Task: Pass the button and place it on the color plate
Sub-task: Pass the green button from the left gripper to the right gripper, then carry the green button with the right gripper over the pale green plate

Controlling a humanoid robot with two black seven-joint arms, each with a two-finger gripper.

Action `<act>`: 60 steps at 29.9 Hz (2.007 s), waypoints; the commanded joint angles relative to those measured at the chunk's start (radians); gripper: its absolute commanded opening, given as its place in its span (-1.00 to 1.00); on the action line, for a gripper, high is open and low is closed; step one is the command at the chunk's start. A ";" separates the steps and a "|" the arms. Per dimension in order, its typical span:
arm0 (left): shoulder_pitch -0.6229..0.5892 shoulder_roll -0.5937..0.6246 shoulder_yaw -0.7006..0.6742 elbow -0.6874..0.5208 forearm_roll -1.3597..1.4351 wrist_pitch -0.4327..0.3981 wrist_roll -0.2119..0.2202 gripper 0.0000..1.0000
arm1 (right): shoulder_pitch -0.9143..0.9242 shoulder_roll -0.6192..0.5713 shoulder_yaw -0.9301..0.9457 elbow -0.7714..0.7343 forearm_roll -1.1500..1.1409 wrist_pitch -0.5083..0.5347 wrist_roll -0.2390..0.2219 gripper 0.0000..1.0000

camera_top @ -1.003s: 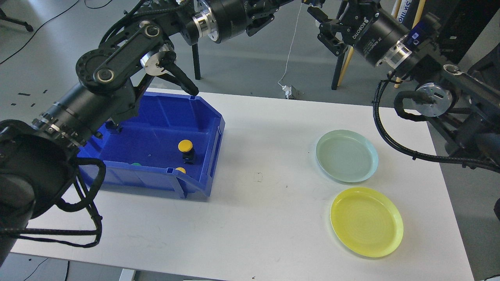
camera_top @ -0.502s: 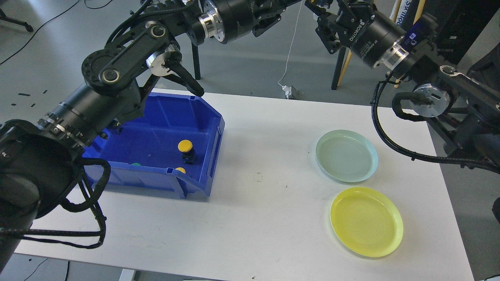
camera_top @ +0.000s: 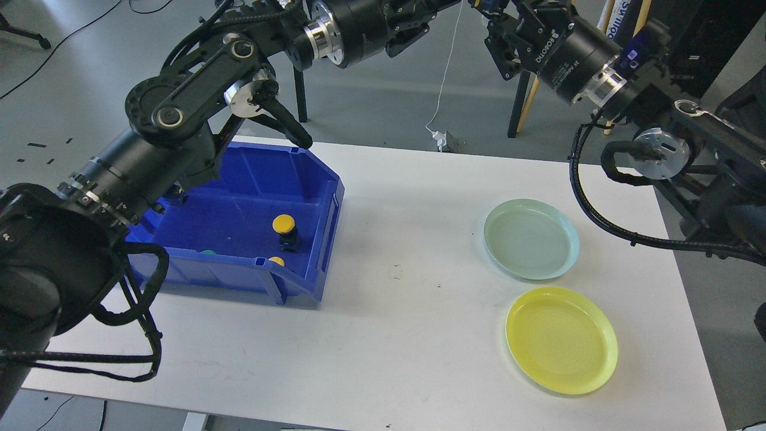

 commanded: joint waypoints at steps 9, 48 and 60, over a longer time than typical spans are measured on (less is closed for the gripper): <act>0.000 0.000 0.000 0.000 0.002 0.000 0.061 0.71 | 0.000 -0.002 -0.001 0.000 0.000 0.000 0.000 -0.47; 0.017 0.298 -0.011 -0.006 0.011 0.000 -0.054 0.90 | -0.276 0.081 -0.401 -0.548 -0.003 -0.002 -0.030 -0.09; 0.017 0.308 0.006 -0.009 0.012 0.000 -0.043 0.90 | -0.269 0.035 -0.400 -0.529 0.002 0.021 -0.032 0.62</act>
